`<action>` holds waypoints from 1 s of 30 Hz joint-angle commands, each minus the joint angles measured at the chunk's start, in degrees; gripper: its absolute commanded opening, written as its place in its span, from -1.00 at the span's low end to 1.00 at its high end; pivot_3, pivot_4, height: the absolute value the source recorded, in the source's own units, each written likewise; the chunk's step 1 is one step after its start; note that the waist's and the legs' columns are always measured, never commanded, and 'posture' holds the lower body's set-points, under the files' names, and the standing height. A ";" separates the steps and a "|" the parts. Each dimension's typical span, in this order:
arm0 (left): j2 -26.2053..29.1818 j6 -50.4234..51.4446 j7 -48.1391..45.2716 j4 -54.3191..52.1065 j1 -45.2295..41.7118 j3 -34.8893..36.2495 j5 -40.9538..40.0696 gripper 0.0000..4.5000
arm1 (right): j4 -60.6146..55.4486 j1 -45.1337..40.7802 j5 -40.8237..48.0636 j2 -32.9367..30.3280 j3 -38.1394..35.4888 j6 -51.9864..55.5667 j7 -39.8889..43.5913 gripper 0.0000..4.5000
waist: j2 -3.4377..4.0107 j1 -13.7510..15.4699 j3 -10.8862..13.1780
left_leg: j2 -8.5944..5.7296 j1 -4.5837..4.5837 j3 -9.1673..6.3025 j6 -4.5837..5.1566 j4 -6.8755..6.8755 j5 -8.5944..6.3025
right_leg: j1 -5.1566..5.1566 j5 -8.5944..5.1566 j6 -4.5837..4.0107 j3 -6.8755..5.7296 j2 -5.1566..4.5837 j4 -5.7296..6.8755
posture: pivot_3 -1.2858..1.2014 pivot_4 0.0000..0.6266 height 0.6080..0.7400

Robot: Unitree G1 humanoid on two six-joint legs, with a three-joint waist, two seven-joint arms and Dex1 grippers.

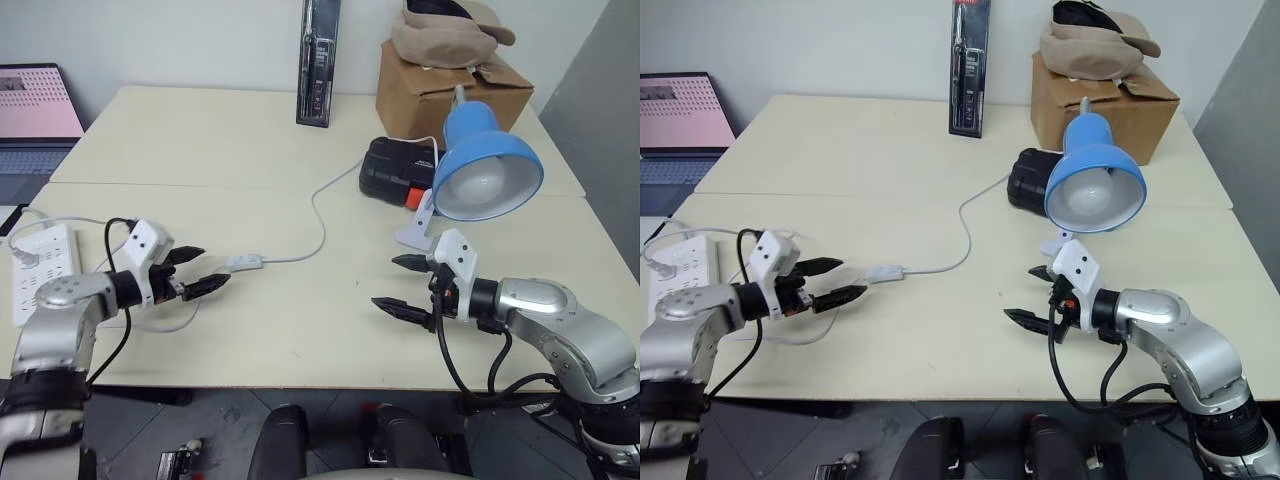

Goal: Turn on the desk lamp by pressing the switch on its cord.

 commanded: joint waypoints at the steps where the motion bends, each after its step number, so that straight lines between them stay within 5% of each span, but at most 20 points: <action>1: -0.76 -4.32 -2.87 6.77 -5.90 -2.35 2.62 0.99 | -4.01 0.23 1.74 -0.26 -1.03 1.20 -0.88 1.00 | -0.02 -0.02 0.00 | 0.00 -0.05 -0.02 0.00 0.02 0.00 | -0.02 0.01 0.01 -0.01 0.01 0.00 | 0.03 -0.52 1.00; 12: -0.64 -7.62 -13.91 15.33 -11.02 -8.24 7.00 0.99 | -6.46 0.50 4.02 -1.54 -2.65 4.28 -2.21 1.00 | -0.03 -0.20 -0.01 | 0.00 -0.10 -0.08 0.01 0.07 0.01 | -0.05 0.02 0.03 -0.06 0.05 0.03 | 0.03 -0.52 1.00; 26: -1.56 -8.07 -15.18 14.16 -10.57 -7.74 7.06 -0.39 | -6.12 0.44 4.33 -1.87 -2.55 3.82 -2.45 1.00 | -0.04 -0.21 -0.02 | -0.01 -0.10 -0.08 0.01 0.12 0.01 | -0.02 0.03 0.05 -0.05 0.04 0.04 | 0.03 -0.52 1.00; 30: -1.47 -7.33 -15.40 11.26 -9.27 -7.08 6.21 -0.52 | -5.88 0.58 4.11 -1.78 -2.32 3.40 -2.36 1.00 | -0.04 -0.21 -0.02 | 0.00 -0.10 -0.08 0.02 0.13 0.01 | -0.02 0.03 0.05 -0.05 0.04 0.05 | 0.03 -0.52 1.00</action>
